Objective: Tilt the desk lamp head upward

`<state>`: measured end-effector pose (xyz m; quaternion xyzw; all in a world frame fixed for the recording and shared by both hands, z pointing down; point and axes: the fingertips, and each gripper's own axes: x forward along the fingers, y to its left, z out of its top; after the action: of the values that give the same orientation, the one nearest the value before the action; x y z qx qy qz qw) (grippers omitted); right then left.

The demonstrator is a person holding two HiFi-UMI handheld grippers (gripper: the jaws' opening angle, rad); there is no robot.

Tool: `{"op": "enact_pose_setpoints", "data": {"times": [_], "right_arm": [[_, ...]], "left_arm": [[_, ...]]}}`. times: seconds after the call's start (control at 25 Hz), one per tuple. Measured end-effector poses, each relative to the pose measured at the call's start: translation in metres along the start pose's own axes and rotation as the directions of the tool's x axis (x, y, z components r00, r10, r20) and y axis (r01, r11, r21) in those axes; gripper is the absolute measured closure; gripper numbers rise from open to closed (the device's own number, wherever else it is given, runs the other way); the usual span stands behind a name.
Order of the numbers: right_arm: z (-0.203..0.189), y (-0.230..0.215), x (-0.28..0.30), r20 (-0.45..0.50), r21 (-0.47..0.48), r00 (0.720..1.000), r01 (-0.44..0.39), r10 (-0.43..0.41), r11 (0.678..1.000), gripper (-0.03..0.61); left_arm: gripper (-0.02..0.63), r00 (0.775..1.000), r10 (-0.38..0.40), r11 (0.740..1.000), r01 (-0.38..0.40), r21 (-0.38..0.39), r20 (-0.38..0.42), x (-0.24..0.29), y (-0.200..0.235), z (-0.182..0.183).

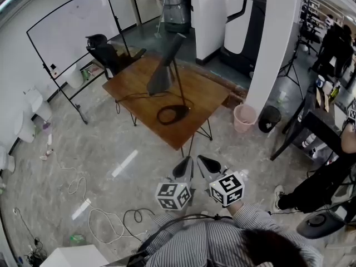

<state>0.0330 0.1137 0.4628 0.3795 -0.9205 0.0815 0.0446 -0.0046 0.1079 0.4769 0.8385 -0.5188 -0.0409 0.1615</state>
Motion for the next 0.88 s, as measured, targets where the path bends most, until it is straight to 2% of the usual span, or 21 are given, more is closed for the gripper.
{"op": "enact_pose_setpoints", "data": {"times": [0.32, 0.72, 0.88], "right_arm": [[0.005, -0.013, 0.002, 0.047, 0.048, 0.999, -0.014, 0.012, 0.999, 0.577], [0.003, -0.028, 0.006, 0.024, 0.021, 0.999, -0.028, 0.027, 0.999, 0.577], [0.0, -0.041, 0.004, 0.026, 0.021, 0.999, -0.035, 0.034, 0.999, 0.577]], "left_arm": [[0.611, 1.0, -0.004, 1.0, 0.004, -0.004, -0.016, 0.011, 0.001, -0.004], [0.611, 1.0, 0.009, 1.0, -0.009, -0.018, -0.014, 0.03, 0.004, -0.003], [0.611, 0.999, 0.033, 0.999, -0.033, 0.005, -0.006, 0.042, 0.007, -0.006]]}}
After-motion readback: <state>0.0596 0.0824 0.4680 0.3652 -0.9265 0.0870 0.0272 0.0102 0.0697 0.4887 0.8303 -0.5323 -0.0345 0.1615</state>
